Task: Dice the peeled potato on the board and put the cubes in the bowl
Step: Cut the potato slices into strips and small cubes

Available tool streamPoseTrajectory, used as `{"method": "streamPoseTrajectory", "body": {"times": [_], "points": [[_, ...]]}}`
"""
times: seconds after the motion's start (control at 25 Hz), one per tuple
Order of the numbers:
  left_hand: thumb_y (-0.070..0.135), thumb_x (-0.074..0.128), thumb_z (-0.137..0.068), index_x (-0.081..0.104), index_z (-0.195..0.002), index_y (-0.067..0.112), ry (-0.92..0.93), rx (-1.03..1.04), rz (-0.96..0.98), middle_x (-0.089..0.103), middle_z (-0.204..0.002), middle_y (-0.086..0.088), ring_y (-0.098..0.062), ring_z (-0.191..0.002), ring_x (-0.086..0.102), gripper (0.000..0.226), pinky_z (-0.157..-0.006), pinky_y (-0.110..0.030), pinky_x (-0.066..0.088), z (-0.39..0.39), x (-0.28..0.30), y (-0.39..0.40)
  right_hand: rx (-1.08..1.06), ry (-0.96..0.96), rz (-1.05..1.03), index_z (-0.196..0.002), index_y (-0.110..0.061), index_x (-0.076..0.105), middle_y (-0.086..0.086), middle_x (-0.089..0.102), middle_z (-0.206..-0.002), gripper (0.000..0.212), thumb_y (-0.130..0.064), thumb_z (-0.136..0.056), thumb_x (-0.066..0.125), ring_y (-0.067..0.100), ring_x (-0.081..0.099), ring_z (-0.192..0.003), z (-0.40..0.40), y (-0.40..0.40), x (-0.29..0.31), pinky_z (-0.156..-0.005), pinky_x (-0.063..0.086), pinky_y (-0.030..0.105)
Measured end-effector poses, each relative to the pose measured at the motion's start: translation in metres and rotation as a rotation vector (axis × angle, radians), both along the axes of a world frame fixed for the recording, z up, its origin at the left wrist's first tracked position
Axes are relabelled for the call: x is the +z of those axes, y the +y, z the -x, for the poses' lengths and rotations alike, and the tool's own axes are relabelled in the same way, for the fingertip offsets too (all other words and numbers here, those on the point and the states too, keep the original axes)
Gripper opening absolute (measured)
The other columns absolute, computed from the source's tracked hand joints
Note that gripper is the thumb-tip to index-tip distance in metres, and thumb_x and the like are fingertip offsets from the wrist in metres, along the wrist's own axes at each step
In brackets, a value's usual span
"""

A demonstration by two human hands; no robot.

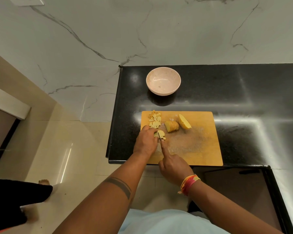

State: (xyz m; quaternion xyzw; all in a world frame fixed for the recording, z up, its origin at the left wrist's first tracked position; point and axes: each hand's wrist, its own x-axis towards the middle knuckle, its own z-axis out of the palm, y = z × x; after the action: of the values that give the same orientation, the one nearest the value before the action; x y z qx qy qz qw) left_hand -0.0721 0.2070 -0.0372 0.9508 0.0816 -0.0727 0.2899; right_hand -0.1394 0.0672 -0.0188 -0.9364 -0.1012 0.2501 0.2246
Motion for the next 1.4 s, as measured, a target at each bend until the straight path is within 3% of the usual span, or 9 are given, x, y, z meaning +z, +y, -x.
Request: {"method": "streamPoseTrajectory", "body": {"times": [0.52, 0.72, 0.96, 1.4], "points": [[0.016, 0.066, -0.096, 0.064, -0.133, 0.017, 0.010, -0.013, 0.044, 0.054, -0.130, -0.001, -0.017, -0.112, 0.060, 0.037, -0.100, -0.036, 0.054, 0.002, -0.004, 0.004, -0.005, -0.039, -0.075, -0.161, -0.031, -0.014, -0.003, 0.056, -0.064, 0.078, -0.031, -0.101, 0.037, 0.017, 0.055, -0.053, 0.023, -0.015, 0.002, -0.052, 0.046, 0.038], [0.014, 0.065, -0.095, 0.068, -0.126, 0.017, 0.006, 0.010, 0.049, 0.056, -0.120, -0.002, -0.017, -0.103, 0.062, 0.032, -0.092, -0.037, 0.056, 0.003, -0.008, 0.009, -0.009, -0.023, -0.090, -0.162, -0.027, -0.003, -0.001, 0.059, -0.066, 0.075, -0.030, -0.100, 0.037, 0.018, 0.056, -0.056, 0.000, -0.001, -0.002, -0.055, 0.048, 0.040], [0.015, 0.061, -0.098, 0.069, -0.123, 0.014, 0.010, 0.044, 0.018, 0.056, -0.122, -0.004, -0.019, -0.104, 0.059, 0.027, -0.091, -0.036, 0.056, 0.002, -0.003, 0.006, -0.011, -0.020, -0.055, -0.162, -0.025, 0.000, 0.000, 0.059, -0.069, 0.071, -0.029, -0.101, 0.036, 0.017, 0.057, -0.057, -0.015, 0.011, -0.002, -0.054, 0.049, 0.036], [0.022, 0.064, -0.098, 0.067, -0.123, 0.018, 0.022, 0.065, -0.013, 0.055, -0.124, -0.002, -0.016, -0.104, 0.058, 0.026, -0.089, -0.034, 0.057, 0.004, -0.002, 0.002, 0.034, -0.007, -0.025, -0.161, -0.030, -0.009, 0.002, 0.059, -0.066, 0.075, -0.033, -0.101, 0.036, 0.020, 0.057, -0.055, 0.007, -0.004, -0.007, -0.055, 0.050, 0.038]]}}
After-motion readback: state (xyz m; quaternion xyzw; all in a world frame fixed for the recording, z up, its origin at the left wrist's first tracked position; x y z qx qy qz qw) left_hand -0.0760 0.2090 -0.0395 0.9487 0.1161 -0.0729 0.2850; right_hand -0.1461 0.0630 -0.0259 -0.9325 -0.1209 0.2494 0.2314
